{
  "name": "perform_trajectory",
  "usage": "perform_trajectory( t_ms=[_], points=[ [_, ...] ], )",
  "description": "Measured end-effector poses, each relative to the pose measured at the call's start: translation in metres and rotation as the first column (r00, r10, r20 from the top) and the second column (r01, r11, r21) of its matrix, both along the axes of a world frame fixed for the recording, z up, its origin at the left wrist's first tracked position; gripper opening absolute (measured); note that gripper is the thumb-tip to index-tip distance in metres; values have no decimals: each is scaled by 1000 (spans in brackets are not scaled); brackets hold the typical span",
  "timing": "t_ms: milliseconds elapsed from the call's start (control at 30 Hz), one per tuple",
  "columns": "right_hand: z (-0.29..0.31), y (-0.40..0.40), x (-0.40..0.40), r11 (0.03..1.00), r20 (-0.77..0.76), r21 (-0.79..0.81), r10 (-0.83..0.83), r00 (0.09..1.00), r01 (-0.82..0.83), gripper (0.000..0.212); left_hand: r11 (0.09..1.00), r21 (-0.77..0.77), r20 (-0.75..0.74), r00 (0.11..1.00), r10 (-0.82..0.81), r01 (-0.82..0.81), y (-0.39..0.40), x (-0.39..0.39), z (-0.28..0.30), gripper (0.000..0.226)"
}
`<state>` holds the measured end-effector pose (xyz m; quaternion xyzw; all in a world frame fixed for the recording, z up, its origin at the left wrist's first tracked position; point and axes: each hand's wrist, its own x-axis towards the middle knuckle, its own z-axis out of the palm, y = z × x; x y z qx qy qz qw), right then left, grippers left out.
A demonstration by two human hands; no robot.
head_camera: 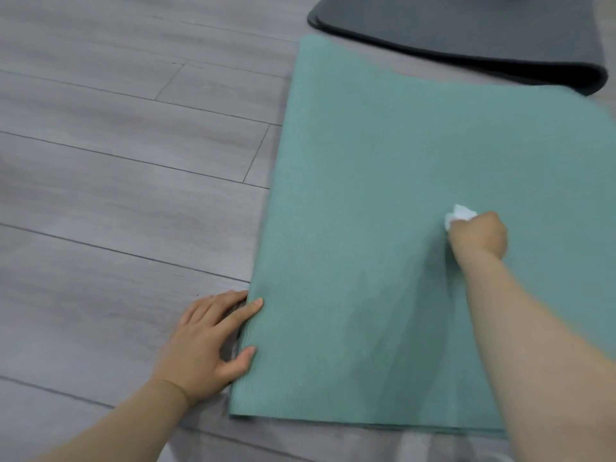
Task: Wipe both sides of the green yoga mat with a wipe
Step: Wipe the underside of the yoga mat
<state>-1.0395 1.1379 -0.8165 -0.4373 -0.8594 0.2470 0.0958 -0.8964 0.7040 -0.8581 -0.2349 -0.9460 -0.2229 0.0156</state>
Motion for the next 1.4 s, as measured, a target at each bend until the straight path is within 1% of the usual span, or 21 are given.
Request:
perform_trajectory(
  t_ms=[67, 133, 200, 267, 300, 333, 400, 467, 533, 600, 667, 733, 800, 867, 933, 967, 1033, 1100, 1200, 1300, 1400],
  points=[
    [-9, -60, -18, 985, -12, -40, 169, 986, -169, 45, 1000, -3, 10, 1000, 1, -1, -1, 1, 1, 66],
    [-14, -155, -26, 880, -50, 34, 475, 878, -474, 33, 1000, -7, 8, 1000, 1, -1, -1, 0, 0, 66],
    [-10, -243, -16, 652, -73, 135, 758, 648, -746, 26, 1000, -9, 12, 1000, 4, -4, 0, 0, 0, 66],
    [7, -283, 3, 362, -4, 187, 930, 368, -913, 18, 1000, -16, 20, 1000, 8, -8, 0, 0, 2, 65],
    [13, -279, 8, 277, 5, 227, 958, 286, -934, 16, 1000, -19, 18, 1000, 7, -7, 0, -1, 2, 65],
    [17, -266, 10, 281, -48, 299, 959, 280, -912, 15, 1000, -21, 16, 1000, 4, -3, 0, -1, 2, 65],
    [7, -209, 10, 521, -184, 342, 853, 487, -782, 14, 1000, -11, 22, 1000, 5, -5, -1, 0, 1, 65],
    [-4, -132, 21, 764, -138, 226, 639, 756, -605, 33, 1000, -4, 19, 1000, 7, -7, -1, 1, 1, 65],
    [-13, -50, 40, 912, -102, 177, 390, 915, -369, 31, 1000, -9, 19, 1000, 6, -6, 0, 1, 2, 65],
    [-5, -8, 47, 981, -78, 142, 147, 986, -135, 26, 1000, -8, 9, 1000, 5, -5, 1, -2, 4, 64],
    [-8, -25, 30, 993, -47, 75, 96, 994, -92, 38, 1000, -18, -6, 1000, 3, -3, 0, 0, 4, 64],
    [-11, -91, 11, 960, -105, 6, 281, 954, -282, 45, 1000, -23, -2, 1000, 6, -6, 0, 1, 3, 64],
    [-17, -185, 9, 813, -159, 23, 577, 801, -582, 36, 999, -35, 3, 1000, 13, -13, 0, 1, 2, 64],
    [-14, -265, 31, 587, -114, 166, 809, 576, -792, 24, 999, -36, 0, 1000, 25, -25, 0, 0, 1, 61],
    [-9, -285, 45, 394, -132, 318, 919, 371, -863, 18, 999, -37, 5, 1000, 26, -25, 0, 0, 1, 60],
    [-9, -272, 44, 357, -131, 369, 934, 332, -858, 18, 999, -35, 10, 1000, 29, -29, 0, 0, 1, 60],
    [-12, -221, 41, 468, -125, 349, 882, 455, -812, 12, 999, -26, 17, 1000, 26, -26, -1, 0, 1, 62],
    [-14, -143, 46, 693, -69, 234, 711, 699, -682, 14, 1000, -13, 17, 1000, 21, -20, -1, 1, 0, 63],
    [-1, -38, 75, 883, 28, 211, 424, 905, -420, 13, 1000, -10, 2, 1000, 17, -17, -1, 0, 0, 63],
    [3, -27, 67, 932, 92, 232, 264, 960, -279, 16, 1000, -12, -13, 1000, 15, -15, -1, -1, -1, 63],
    [-2, -119, 40, 914, 58, 142, 376, 925, -380, 18, 1000, -23, -3, 1000, 17, -17, -1, -1, 0, 62]
  ],
)
